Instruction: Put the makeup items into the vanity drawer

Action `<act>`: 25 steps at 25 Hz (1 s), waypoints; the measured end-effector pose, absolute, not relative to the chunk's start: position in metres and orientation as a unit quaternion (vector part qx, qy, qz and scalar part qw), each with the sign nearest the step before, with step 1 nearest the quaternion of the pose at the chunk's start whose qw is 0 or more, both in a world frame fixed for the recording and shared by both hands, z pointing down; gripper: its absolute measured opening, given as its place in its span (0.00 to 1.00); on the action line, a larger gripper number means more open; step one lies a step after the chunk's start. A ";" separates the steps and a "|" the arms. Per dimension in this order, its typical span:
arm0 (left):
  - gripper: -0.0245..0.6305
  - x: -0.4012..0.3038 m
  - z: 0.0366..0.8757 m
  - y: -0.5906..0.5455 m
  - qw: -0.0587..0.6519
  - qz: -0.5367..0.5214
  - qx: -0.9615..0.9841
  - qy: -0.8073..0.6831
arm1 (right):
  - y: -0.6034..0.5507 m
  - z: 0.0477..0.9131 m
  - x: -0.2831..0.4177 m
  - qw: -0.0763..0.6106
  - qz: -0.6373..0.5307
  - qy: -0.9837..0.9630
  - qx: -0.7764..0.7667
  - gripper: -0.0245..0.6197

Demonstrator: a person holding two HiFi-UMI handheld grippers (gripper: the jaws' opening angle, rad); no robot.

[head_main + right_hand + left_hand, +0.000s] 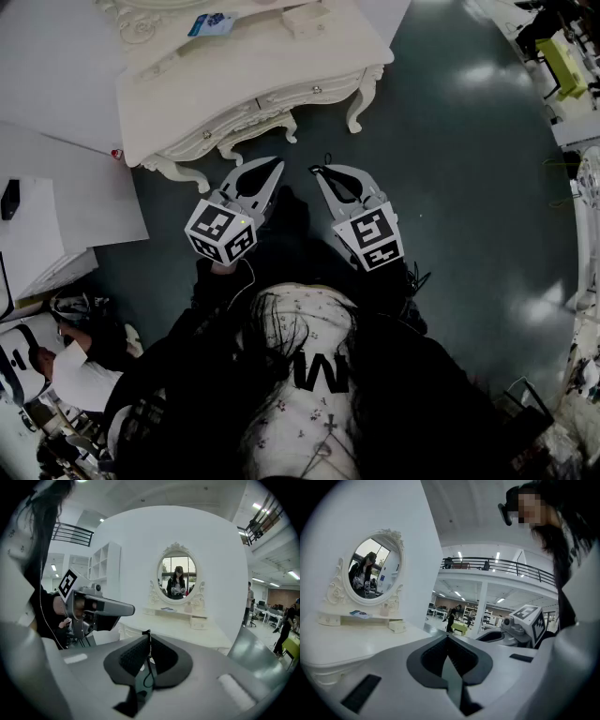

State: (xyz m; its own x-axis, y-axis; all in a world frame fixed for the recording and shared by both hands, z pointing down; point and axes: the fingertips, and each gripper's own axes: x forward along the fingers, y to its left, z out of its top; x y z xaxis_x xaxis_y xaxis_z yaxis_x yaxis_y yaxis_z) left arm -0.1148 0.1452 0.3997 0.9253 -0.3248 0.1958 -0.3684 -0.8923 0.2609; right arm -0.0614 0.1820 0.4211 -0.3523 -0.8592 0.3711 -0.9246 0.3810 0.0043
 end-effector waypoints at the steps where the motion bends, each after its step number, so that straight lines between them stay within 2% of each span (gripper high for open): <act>1: 0.04 -0.115 0.400 0.146 0.147 0.075 0.970 -0.178 | 0.183 0.421 -0.062 0.158 0.102 -0.816 0.547 0.08; 25: 0.04 -0.117 0.412 0.154 0.147 0.095 0.969 -0.174 | 0.186 0.429 -0.065 0.164 0.114 -0.818 0.539 0.08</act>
State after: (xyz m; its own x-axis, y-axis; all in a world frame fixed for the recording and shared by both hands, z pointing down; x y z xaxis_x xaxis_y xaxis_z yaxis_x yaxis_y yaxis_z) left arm -0.1170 0.1542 0.4120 0.9212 -0.3099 0.2353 -0.3659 -0.8958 0.2525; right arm -0.0647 0.1864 0.4291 -0.3653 -0.8448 0.3909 -0.9194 0.3932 -0.0096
